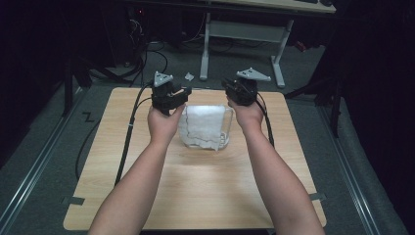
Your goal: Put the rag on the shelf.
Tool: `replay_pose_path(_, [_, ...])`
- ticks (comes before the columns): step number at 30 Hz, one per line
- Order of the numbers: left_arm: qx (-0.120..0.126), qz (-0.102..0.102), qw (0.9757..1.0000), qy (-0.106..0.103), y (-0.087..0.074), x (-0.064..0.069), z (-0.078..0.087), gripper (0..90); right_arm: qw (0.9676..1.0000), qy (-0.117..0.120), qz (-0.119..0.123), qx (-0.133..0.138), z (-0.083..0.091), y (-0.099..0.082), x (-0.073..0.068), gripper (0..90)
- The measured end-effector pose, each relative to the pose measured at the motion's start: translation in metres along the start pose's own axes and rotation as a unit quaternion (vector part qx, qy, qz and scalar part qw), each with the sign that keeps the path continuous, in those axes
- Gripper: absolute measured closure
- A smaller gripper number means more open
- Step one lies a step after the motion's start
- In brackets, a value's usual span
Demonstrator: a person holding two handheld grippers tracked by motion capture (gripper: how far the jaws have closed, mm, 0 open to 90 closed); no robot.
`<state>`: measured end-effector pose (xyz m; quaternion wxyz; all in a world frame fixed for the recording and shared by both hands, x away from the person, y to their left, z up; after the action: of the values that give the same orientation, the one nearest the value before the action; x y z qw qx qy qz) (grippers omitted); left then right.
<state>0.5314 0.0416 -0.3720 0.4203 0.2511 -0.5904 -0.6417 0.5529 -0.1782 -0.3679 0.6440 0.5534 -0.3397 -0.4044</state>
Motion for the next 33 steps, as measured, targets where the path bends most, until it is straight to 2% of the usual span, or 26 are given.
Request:
replay_pose_path(4, [0.012, 0.001, 0.9999, -0.008, -0.001, 0.004, 0.009, 54.8, 0.9998, 0.004, 0.018, 0.005, 0.012, 0.000, -0.010, 78.5])
replay_pose_path(8, [0.008, -0.001, 0.9999, -0.009, -0.004, 0.005, 0.014, 55.4, 0.9994, 0.006, 0.033, 0.006, 0.021, -0.003, -0.017, 78.5])
replay_pose_path(13, [0.010, -0.005, 0.9999, -0.006, -0.005, 0.005, 0.018, 55.8, 0.9992, 0.007, 0.040, 0.003, 0.027, -0.006, -0.023, 77.9])
replay_pose_path(21, [0.007, -0.009, 0.9999, -0.012, -0.014, 0.006, 0.025, 56.2, 0.9988, 0.010, 0.047, -0.001, 0.037, -0.016, -0.030, 77.2])
replay_pose_path(25, [0.003, 0.001, 0.9996, -0.028, -0.024, 0.006, 0.034, 58.4, 0.9985, 0.016, 0.052, 0.002, 0.045, -0.020, -0.033, 75.6])
replay_pose_path(28, [0.001, 0.006, 0.9995, -0.031, -0.035, 0.004, 0.041, 57.5, 0.9984, 0.020, 0.052, 0.001, 0.051, -0.027, -0.037, 74.0])
replay_pose_path(33, [-0.004, 0.032, 0.9986, -0.043, -0.053, -0.002, 0.049, 58.2, 0.9982, 0.028, 0.052, 0.004, 0.066, -0.042, -0.045, 71.1])
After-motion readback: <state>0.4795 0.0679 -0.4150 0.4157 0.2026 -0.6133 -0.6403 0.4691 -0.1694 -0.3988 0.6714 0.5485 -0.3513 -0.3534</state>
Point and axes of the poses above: each handheld gripper's, and its own axes: z roughly backward along the jaws, y roughly out of its top, x roughly to its right, the point moved 4 cm from there along -z, roughly forward along the jaws, and after that the axes turned 7 degrees about x, right-handed, at the moved point
